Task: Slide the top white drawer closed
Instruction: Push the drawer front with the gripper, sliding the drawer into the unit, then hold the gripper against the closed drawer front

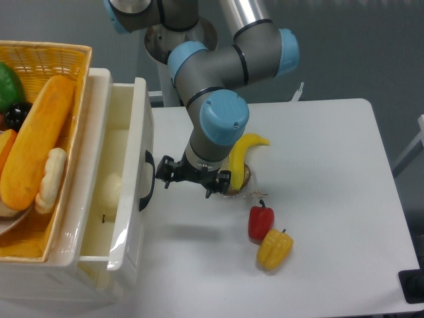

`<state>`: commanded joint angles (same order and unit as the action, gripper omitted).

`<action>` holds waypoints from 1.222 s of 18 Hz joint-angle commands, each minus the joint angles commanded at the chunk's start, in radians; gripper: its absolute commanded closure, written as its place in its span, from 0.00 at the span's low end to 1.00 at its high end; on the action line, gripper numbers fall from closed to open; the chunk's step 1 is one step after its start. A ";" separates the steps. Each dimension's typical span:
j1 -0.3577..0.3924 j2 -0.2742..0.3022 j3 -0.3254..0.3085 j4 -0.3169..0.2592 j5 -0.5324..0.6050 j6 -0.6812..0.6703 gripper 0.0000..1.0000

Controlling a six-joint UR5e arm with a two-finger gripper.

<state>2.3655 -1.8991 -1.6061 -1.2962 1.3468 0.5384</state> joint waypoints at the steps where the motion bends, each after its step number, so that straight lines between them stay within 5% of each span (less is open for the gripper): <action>1: -0.002 0.002 0.000 0.000 0.000 0.000 0.00; 22: -0.038 0.000 -0.002 0.005 -0.011 0.002 0.00</action>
<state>2.3270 -1.8991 -1.6076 -1.2916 1.3361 0.5400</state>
